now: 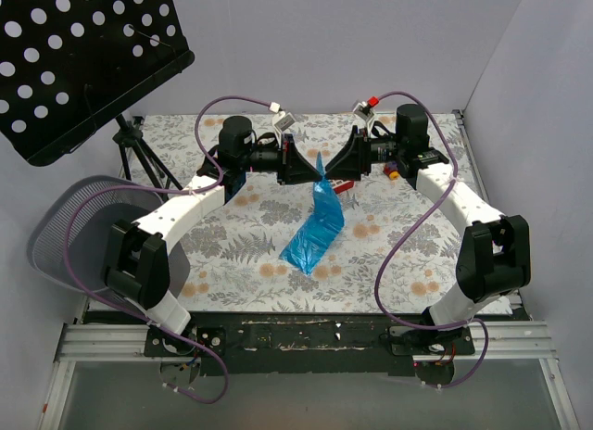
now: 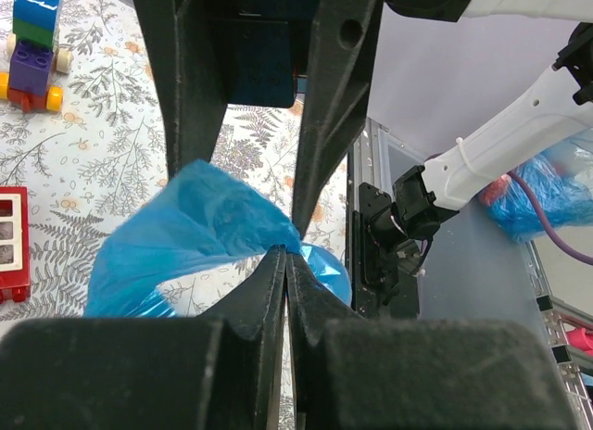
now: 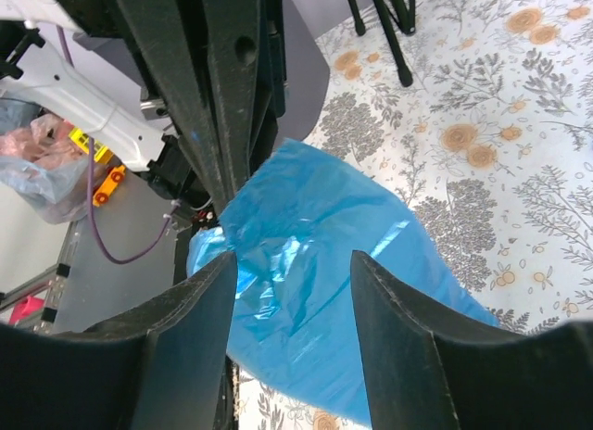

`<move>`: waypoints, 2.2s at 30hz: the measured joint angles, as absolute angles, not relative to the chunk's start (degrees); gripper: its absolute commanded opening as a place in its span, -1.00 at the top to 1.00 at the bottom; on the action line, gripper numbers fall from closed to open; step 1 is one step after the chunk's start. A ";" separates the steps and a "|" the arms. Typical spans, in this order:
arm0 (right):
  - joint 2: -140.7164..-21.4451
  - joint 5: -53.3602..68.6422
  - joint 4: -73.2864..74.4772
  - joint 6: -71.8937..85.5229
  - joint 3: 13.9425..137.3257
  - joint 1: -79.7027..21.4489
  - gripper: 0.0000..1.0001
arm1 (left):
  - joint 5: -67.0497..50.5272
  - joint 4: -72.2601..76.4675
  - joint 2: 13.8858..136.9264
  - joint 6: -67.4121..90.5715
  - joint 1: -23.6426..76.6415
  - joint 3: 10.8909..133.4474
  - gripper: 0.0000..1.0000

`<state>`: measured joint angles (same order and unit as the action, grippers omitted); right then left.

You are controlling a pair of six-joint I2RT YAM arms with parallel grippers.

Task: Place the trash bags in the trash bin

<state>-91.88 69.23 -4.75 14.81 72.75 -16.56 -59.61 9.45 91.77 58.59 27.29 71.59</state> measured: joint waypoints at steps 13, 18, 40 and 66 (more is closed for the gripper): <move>-91.61 71.13 -4.89 12.99 72.18 -18.76 -0.13 | -60.49 9.96 91.77 59.42 27.09 71.59 1.00; -91.61 71.85 -5.15 12.53 72.18 -18.90 0.94 | -59.68 10.28 91.77 59.68 27.03 71.50 1.00; -91.42 71.09 -5.54 12.05 71.42 -17.45 0.97 | -60.66 12.91 91.70 64.18 24.56 68.90 1.00; -91.42 71.11 -5.85 13.74 71.42 -17.54 0.92 | -62.63 18.04 94.35 68.86 25.71 68.75 0.45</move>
